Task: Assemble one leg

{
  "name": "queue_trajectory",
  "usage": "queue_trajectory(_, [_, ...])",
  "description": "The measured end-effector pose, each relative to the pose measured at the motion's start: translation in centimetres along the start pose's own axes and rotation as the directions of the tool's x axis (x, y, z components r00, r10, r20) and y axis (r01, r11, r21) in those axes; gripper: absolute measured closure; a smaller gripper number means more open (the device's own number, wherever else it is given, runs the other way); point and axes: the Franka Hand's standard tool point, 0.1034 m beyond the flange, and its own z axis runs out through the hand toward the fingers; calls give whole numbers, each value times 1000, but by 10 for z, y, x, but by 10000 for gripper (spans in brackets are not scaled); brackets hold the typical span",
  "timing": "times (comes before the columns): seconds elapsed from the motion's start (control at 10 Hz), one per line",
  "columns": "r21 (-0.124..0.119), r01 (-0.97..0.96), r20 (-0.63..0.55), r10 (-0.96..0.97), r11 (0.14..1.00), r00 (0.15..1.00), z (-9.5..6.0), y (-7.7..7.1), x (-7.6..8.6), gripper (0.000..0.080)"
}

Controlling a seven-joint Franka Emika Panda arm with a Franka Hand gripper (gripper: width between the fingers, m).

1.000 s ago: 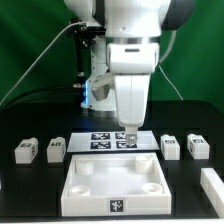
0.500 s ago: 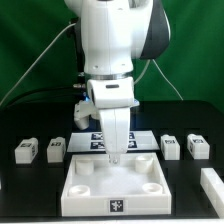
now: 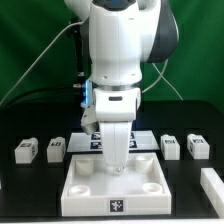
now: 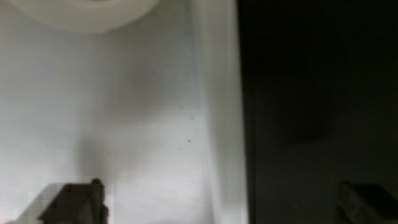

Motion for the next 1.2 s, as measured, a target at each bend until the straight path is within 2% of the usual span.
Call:
queue_trajectory(0.1, [1,-1,0,1,1000,1000,0,0,0,292])
queue_trajectory(0.2, [1,-1,0,1,1000,1000,0,0,-1,292])
queue_trajectory(0.4, [1,-2,0,2,1000,1000,1,0,-1,688])
queue_trajectory(0.5, [-1,-3,-1,3,1000,1000,0,0,-1,688])
queue_trajectory(0.6, [-6,-4,-1,4,1000,1000,-1,2,-1,733])
queue_trajectory(1.2, [-6,-4,-1,4,1000,1000,-1,2,-1,733])
